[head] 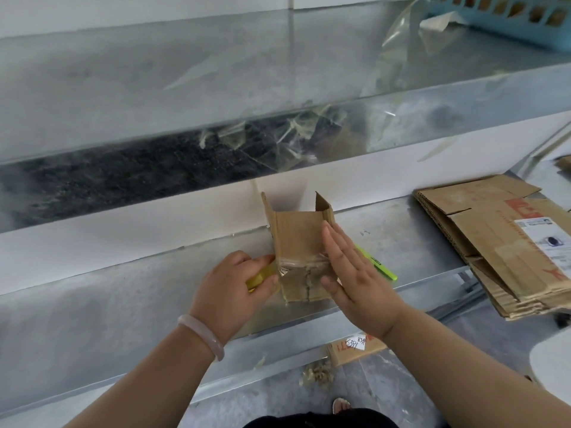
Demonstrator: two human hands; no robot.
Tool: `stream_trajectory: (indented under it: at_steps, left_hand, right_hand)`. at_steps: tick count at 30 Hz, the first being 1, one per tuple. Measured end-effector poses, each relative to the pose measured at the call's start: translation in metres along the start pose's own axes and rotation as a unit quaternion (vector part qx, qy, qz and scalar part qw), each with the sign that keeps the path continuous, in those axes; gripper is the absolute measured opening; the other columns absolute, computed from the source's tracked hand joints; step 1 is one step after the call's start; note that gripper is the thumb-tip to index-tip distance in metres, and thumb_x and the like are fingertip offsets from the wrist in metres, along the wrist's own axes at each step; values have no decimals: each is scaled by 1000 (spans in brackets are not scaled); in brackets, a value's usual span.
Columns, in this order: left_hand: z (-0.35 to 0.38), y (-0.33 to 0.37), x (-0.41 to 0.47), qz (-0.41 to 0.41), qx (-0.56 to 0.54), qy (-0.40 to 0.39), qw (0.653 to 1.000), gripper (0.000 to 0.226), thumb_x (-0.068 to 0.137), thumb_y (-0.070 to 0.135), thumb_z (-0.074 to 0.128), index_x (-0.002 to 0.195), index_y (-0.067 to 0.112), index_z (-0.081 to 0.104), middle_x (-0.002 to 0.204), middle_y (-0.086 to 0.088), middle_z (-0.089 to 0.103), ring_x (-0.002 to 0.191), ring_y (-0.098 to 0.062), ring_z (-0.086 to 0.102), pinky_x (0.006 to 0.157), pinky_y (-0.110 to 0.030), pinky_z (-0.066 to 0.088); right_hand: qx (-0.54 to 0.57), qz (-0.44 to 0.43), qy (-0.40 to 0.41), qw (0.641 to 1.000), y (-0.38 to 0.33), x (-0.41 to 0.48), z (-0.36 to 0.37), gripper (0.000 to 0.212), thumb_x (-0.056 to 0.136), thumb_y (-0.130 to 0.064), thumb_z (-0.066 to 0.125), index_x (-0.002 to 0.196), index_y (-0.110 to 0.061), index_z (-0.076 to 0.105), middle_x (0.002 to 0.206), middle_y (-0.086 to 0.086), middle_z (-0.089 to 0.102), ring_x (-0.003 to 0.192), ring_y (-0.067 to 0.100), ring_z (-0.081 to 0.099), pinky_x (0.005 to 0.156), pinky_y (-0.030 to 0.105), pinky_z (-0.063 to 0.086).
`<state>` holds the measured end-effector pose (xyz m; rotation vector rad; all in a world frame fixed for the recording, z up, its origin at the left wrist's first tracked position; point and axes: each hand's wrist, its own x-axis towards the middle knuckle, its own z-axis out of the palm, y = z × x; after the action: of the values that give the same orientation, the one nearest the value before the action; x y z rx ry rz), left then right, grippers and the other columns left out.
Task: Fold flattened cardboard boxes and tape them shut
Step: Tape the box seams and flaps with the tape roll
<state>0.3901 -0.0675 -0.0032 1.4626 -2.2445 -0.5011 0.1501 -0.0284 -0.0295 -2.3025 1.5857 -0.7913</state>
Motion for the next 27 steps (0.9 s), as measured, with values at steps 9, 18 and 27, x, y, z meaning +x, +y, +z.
stream_trajectory:
  at_steps: [9, 18, 27]
  left_hand:
    - [-2, 7, 1, 4, 26, -4, 1000, 40, 88, 56, 50, 120, 36, 64, 84, 15, 46, 75, -3, 49, 61, -11, 31]
    - [0, 7, 0, -7, 6, -5, 1000, 52, 84, 62, 39, 116, 32, 66, 82, 13, 47, 74, -1, 49, 60, -11, 32]
    - [-1, 16, -1, -12, 18, -9, 1000, 35, 90, 47, 52, 119, 32, 64, 83, 13, 46, 73, -6, 49, 58, -12, 30]
  right_hand:
    - [258, 175, -24, 950, -19, -1, -2, 76, 93, -67, 30, 140, -57, -28, 158, -30, -16, 146, -7, -7, 121, 26, 10]
    - [398, 400, -21, 825, -32, 11, -7, 75, 87, -78, 19, 152, -41, 24, 158, -15, 27, 145, 7, 25, 110, 22, 17]
    - [371, 425, -4, 826, -37, 32, -5, 51, 89, -58, 56, 131, -29, 53, 115, -6, 65, 107, 14, 60, 101, 42, 48]
